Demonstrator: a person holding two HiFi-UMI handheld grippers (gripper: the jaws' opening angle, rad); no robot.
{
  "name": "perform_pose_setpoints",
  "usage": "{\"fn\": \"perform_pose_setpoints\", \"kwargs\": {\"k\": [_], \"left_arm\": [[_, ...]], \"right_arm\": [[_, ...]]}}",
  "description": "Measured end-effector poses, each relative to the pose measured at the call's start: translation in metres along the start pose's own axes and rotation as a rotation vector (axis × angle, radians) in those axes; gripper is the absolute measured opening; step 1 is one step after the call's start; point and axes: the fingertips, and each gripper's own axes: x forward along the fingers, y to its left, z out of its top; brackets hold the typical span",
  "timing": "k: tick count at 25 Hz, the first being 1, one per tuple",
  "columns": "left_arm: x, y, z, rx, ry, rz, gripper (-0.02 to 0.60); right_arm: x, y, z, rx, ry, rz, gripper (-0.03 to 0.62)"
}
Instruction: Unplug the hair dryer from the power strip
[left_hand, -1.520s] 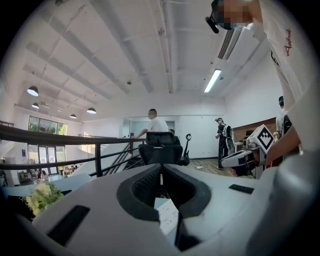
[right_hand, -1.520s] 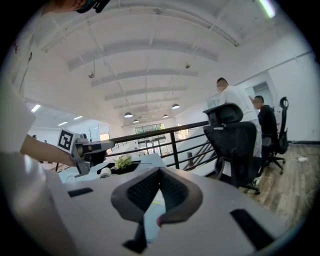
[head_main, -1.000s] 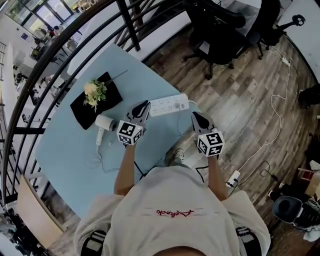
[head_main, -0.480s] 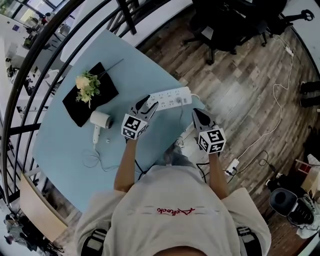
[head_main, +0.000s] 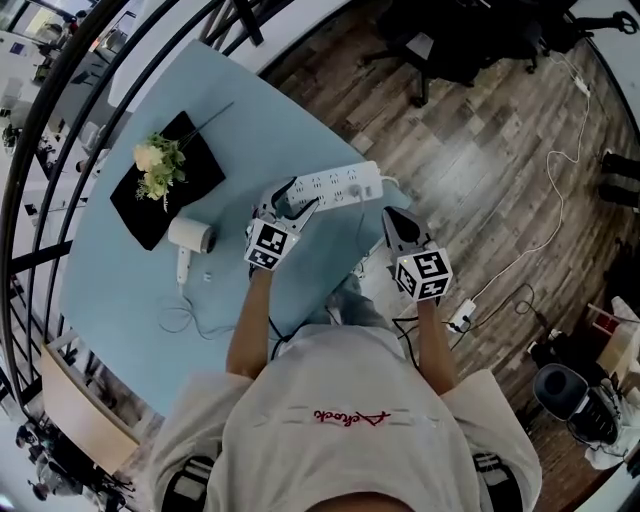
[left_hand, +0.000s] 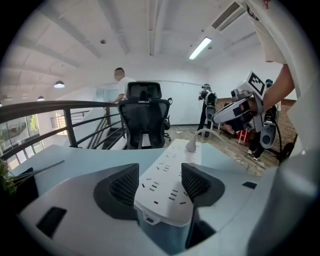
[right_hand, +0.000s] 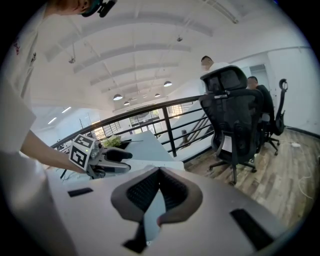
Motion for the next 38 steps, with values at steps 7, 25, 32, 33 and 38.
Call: {"fn": "perform_pose_setpoints", "kwargs": {"k": [7,25,32,33,38], "left_arm": [[0.006,-0.001,-0.007,-0.027,-0.001,-0.013,0.245],[0.005,0.001,-0.009,-0.061,-0.048,-0.016,0.245],[0.004,0.0,-0.009,-0.061,-0.048,-0.02,0.245],[0.004,0.0,-0.009,-0.06,-0.049,-0.02,0.245],[0.004,0.0,-0.009,-0.057,-0.051,-0.021,0.245]], "right_arm": [[0.008,-0.003,-0.004,0.011,0.006,0.005,0.018],[0.028,0.008,0.016,0.023,-0.048,0.023,0.018],[0.045,0.016,0.033,-0.007,-0.063,0.029,0.018],[0.047,0.017,0.035,-0.006,-0.067,0.033,0.018],[0.056,0.028,0.034,-0.018,-0.056,0.08,0.222]]}}
